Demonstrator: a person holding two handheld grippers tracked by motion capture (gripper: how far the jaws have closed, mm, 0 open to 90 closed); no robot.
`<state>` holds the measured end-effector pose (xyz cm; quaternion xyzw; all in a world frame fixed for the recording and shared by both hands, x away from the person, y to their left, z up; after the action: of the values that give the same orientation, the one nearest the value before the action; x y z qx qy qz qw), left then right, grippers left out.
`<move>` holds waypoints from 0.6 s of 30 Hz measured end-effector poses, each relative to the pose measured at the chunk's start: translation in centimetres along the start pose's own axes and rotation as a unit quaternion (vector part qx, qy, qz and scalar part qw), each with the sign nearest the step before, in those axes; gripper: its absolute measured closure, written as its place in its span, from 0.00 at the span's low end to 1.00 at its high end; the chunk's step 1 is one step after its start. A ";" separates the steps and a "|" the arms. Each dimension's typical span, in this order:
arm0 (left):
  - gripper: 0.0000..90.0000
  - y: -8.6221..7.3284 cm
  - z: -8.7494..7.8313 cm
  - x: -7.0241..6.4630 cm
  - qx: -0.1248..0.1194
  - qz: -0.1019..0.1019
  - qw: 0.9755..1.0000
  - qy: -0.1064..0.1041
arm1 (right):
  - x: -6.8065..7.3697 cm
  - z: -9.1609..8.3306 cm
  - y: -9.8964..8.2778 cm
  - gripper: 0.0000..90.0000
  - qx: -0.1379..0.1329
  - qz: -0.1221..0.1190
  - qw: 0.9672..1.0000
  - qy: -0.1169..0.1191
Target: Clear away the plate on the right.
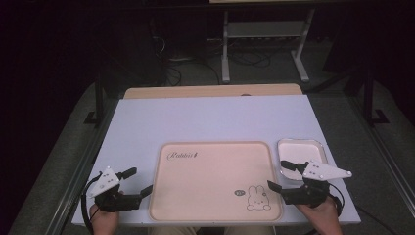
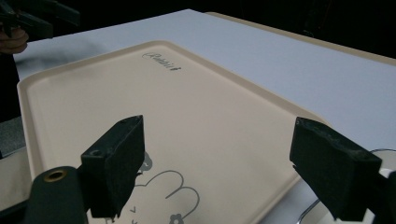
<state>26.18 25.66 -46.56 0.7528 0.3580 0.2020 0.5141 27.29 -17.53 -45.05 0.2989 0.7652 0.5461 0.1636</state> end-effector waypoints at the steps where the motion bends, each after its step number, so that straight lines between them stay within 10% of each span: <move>1: 0.16 0.0 0.0 0.0 0.000 0.000 1.000 0.000 | 0.1 -0.1 0.0 0.19 0.000 0.001 1.000 0.001; 18: 0.16 -0.1 -0.1 0.0 0.000 0.002 1.000 0.004 | -0.5 -1.8 0.1 0.19 0.002 0.005 1.000 0.001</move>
<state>26.07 25.75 -46.57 0.7529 0.3584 0.2059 0.5122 26.69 -19.17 -44.40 0.3027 0.7649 0.5458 0.1595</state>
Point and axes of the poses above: each handheld gripper's, and its own axes: z roughly forward along the jaws, y roughly out of its top, x roughly to its left, the point moved 8 cm from there along z, roughly forward along the jaws, and after that the axes turned 3 degrees about -x, right-handed, at the moved point
